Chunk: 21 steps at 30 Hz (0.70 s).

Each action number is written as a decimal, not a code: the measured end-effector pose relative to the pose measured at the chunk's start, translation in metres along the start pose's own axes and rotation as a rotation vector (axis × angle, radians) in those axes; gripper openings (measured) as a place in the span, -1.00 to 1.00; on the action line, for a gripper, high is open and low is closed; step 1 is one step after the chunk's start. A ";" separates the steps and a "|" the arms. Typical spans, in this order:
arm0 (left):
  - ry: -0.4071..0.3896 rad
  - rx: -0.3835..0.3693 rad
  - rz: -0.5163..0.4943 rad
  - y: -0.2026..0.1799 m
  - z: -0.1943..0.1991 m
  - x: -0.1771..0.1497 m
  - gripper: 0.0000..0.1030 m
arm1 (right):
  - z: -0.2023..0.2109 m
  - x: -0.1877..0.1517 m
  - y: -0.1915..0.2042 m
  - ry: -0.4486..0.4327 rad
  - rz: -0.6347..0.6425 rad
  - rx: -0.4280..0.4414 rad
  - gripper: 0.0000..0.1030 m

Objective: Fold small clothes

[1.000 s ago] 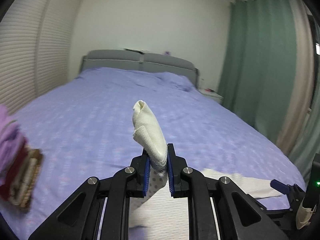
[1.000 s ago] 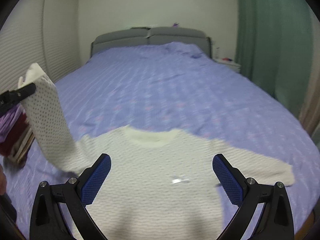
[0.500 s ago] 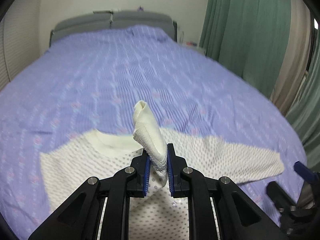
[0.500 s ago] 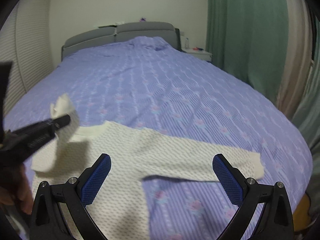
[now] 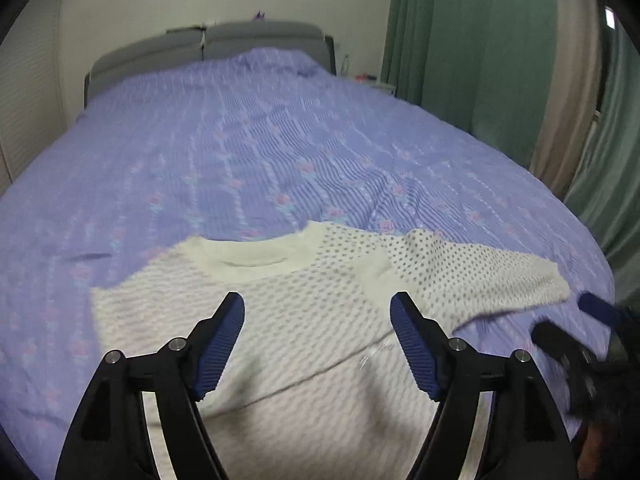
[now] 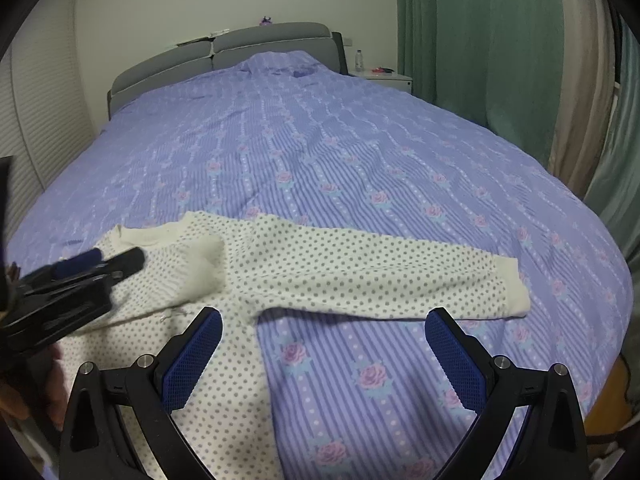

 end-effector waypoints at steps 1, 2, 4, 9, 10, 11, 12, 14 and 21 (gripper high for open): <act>-0.019 0.005 -0.002 0.008 0.009 -0.007 0.46 | 0.000 -0.001 0.002 0.000 0.005 0.006 0.99; -0.041 0.027 0.000 0.020 0.021 -0.017 0.46 | -0.001 -0.001 0.006 0.000 0.011 0.014 0.99; -0.056 0.077 -0.003 0.041 0.031 -0.033 0.46 | -0.004 -0.003 0.015 0.003 0.025 0.037 0.99; -0.022 0.191 -0.005 0.095 0.034 -0.071 0.06 | -0.017 -0.004 0.046 0.018 0.059 0.100 0.98; -0.007 0.192 0.006 0.104 0.032 -0.078 0.02 | -0.019 -0.003 0.052 0.019 0.060 0.118 0.96; 0.003 0.192 0.012 0.110 0.029 -0.083 -0.05 | -0.021 -0.004 0.058 0.023 0.061 0.136 0.94; 0.014 0.192 0.018 0.115 0.026 -0.087 -0.12 | -0.025 -0.004 0.067 0.031 0.067 0.159 0.87; 0.020 0.192 0.015 0.120 0.021 -0.093 -0.14 | -0.031 -0.005 0.080 0.041 0.079 0.171 0.82; 0.024 0.204 -0.018 0.116 -0.007 -0.089 -0.23 | -0.055 -0.001 0.099 0.091 0.074 0.221 0.51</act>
Point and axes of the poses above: each gripper's, at about its wrist camera, not at the fingertips, and z roughly against the way its jaws point, y to its left, x to its top, the point moved 5 cm from there along -z, roughly the way its jaws point, and after that the axes turned 15 degrees about y, right-handed, at the moved point
